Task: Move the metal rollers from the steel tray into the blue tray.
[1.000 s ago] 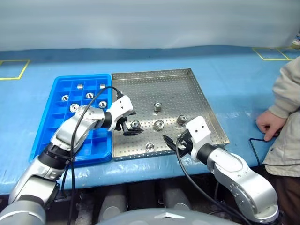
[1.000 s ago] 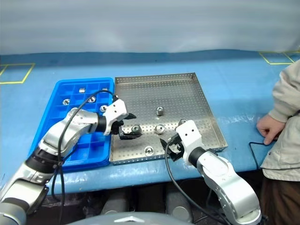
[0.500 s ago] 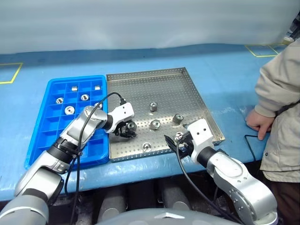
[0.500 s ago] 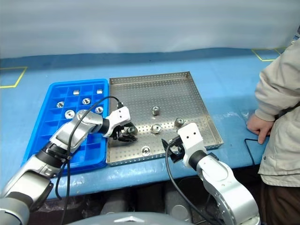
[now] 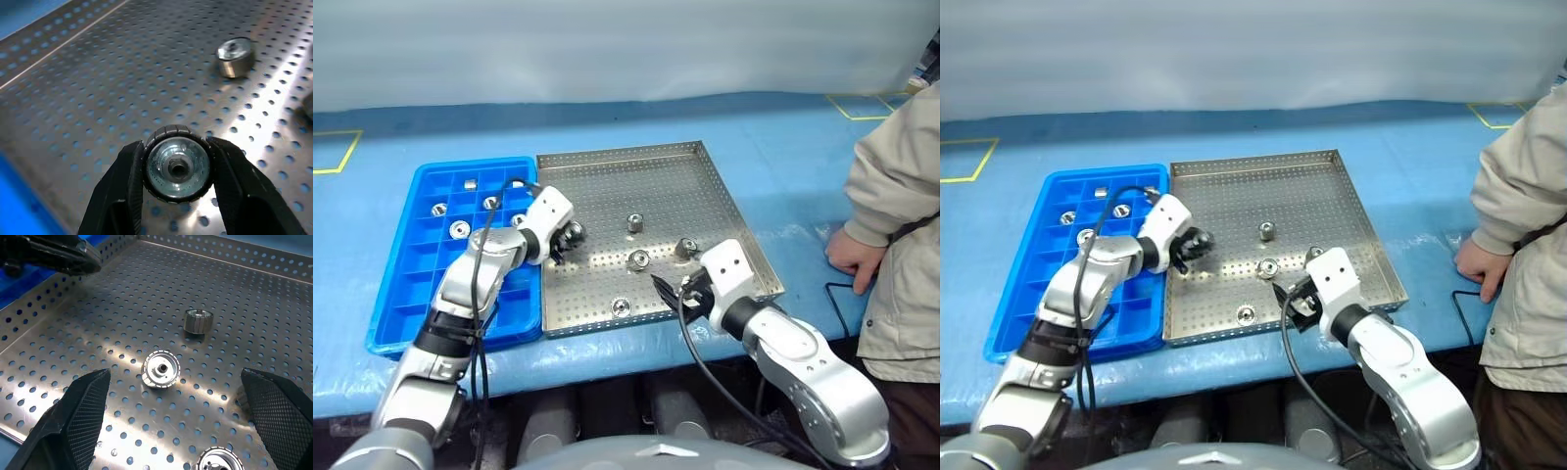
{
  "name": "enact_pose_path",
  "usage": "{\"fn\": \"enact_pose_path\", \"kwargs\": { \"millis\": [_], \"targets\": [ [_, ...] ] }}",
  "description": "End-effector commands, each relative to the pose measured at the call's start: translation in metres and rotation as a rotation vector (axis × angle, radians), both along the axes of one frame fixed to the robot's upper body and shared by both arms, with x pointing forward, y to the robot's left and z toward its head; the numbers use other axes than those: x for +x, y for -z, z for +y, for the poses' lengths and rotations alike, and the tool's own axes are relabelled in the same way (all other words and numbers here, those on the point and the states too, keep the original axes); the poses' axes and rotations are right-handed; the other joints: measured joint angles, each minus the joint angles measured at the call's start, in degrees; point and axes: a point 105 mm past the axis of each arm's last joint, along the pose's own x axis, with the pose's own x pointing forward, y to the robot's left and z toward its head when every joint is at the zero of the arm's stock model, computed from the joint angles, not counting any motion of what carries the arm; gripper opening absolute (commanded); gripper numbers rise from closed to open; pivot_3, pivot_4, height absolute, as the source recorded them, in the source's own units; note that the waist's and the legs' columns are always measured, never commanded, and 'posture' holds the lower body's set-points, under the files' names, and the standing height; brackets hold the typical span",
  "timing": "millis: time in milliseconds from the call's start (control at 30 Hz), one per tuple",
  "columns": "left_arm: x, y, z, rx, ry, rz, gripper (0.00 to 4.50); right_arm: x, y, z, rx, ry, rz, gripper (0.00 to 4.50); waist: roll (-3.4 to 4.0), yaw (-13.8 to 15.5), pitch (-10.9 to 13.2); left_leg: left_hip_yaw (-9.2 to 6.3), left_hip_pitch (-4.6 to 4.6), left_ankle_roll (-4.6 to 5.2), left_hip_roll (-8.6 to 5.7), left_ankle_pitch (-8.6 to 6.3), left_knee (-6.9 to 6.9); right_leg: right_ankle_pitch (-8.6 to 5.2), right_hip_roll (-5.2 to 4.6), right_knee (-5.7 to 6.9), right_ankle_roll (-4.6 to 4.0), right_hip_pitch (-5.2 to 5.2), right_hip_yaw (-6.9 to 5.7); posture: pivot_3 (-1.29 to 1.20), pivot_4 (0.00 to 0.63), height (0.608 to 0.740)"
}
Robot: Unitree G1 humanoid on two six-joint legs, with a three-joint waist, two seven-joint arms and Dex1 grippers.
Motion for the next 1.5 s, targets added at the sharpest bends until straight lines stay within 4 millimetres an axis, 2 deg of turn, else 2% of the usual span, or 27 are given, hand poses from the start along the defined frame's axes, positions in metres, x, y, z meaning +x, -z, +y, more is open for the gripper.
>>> {"fn": "enact_pose_path", "kwargs": {
  "millis": [33,200,300,367,667,1000,1067,1267,1333,1500],
  "targets": [
    [-0.009,-0.036,0.058,-0.009,-0.402,-0.209,1.68,0.003,-0.008,0.027,0.019,-0.126,-0.035,4.50,0.00,0.5,0.0,0.02,0.03,0.00,0.00,0.00,-0.01,0.01,0.00,0.00,0.00,0.02,0.00,-0.01,0.150,0.740],
    [-0.028,-0.037,0.103,0.021,-0.685,-0.278,1.68,0.018,-0.017,0.045,0.089,-0.125,-0.055,4.50,-0.04,2.9,0.0,-0.04,0.05,-0.01,-0.01,0.01,0.00,0.04,0.02,0.02,-0.05,0.06,-0.04,0.06,0.150,0.740],
    [-0.036,-0.033,0.121,0.055,-0.774,-0.296,1.68,0.016,-0.017,0.052,0.076,-0.171,-0.058,4.50,-0.08,4.4,0.0,-0.03,0.00,0.01,-0.08,0.01,0.00,0.19,-0.06,-0.05,-0.25,0.06,-0.14,0.07,0.150,0.740],
    [-0.038,-0.028,0.128,0.018,-0.816,-0.290,1.68,0.015,-0.015,0.055,0.071,-0.184,-0.053,4.50,-0.11,5.2,-0.1,-0.01,-0.03,0.11,-0.14,-0.03,0.04,0.22,-0.14,-0.12,-0.23,0.07,-0.15,0.07,0.150,0.740],
    [-0.028,-0.005,0.119,0.016,-0.783,-0.218,1.68,0.010,-0.012,0.056,0.090,-0.166,-0.041,4.50,-0.11,5.4,-0.1,0.01,-0.07,0.17,-0.11,-0.05,0.32,0.13,-0.15,-0.08,-0.48,0.14,-0.21,0.02,0.150,0.740],
    [-0.043,0.007,0.127,-0.013,-0.879,-0.190,1.68,0.006,-0.008,0.041,0.087,-0.095,-0.025,4.50,-0.12,4.1,-0.1,0.06,-0.07,0.17,-0.05,-0.06,0.33,0.15,-0.14,-0.07,-0.49,0.11,-0.18,-0.01,0.150,0.740],
    [-0.043,0.003,0.126,-0.022,-0.882,-0.201,2.42,0.007,-0.008,0.041,0.088,-0.092,-0.025,4.50,-0.12,4.0,-0.1,0.06,-0.06,0.17,-0.04,-0.05,0.34,0.15,-0.13,-0.07,-0.50,0.12,-0.19,-0.01,0.150,0.740],
    [-0.026,-0.019,0.110,-0.055,-0.807,-0.275,4.29,0.010,-0.012,0.033,0.085,-0.057,-0.047,4.50,-0.12,3.8,-0.1,0.07,-0.08,0.18,-0.04,-0.05,0.40,0.15,-0.12,-0.07,-0.47,0.12,-0.18,-0.04,0.150,0.740],
    [-0.017,-0.030,0.099,-0.077,-0.744,-0.300,4.44,0.011,-0.014,0.029,0.083,-0.035,-0.056,4.50,-0.12,3.7,-0.1,0.07,-0.10,0.18,-0.05,-0.05,0.43,0.16,-0.12,-0.07,-0.46,0.12,-0.18,-0.05,0.150,0.740],
    [0.006,-0.046,0.032,-0.132,-0.373,-0.294,4.44,0.008,-0.013,0.013,0.070,0.044,-0.062,4.50,-0.12,3.2,-0.1,0.15,-0.13,0.24,-0.06,-0.09,0.47,0.20,-0.12,-0.08,-0.46,0.10,-0.11,-0.13,0.150,0.740]
  ]
}}
